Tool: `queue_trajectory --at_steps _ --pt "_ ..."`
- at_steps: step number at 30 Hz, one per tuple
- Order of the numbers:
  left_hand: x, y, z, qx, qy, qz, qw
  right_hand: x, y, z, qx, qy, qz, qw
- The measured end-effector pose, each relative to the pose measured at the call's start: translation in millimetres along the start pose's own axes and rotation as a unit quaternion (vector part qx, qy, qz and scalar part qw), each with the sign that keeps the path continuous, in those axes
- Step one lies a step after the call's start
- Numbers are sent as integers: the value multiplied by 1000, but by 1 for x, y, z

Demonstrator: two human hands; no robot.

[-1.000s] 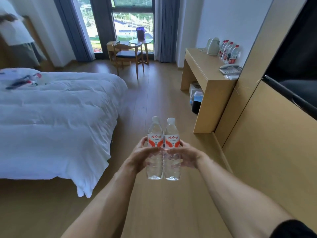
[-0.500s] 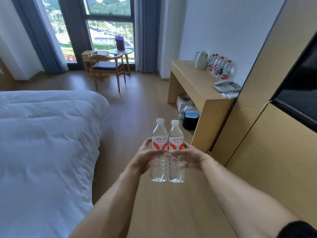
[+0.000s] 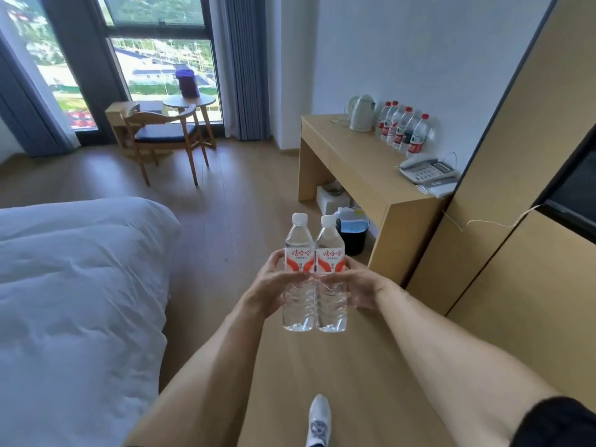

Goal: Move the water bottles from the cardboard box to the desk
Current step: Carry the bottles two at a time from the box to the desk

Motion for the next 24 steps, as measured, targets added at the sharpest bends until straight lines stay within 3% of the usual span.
queue_trajectory --at_steps 13,24 --pt "-87 -82 207 -8 -83 62 995 -64 105 220 -1 43 13 999" --pt "-119 -144 365 -2 -72 40 997 -130 198 350 -18 54 12 998"
Point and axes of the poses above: each hand's wrist, its own z-axis towards the middle knuckle, its own x-axis out of the palm, y = z × x, the point moved 5 cm from there along z, towards the middle knuckle, and after that the axes turned 7 degrees about y, right-handed, at the moved point
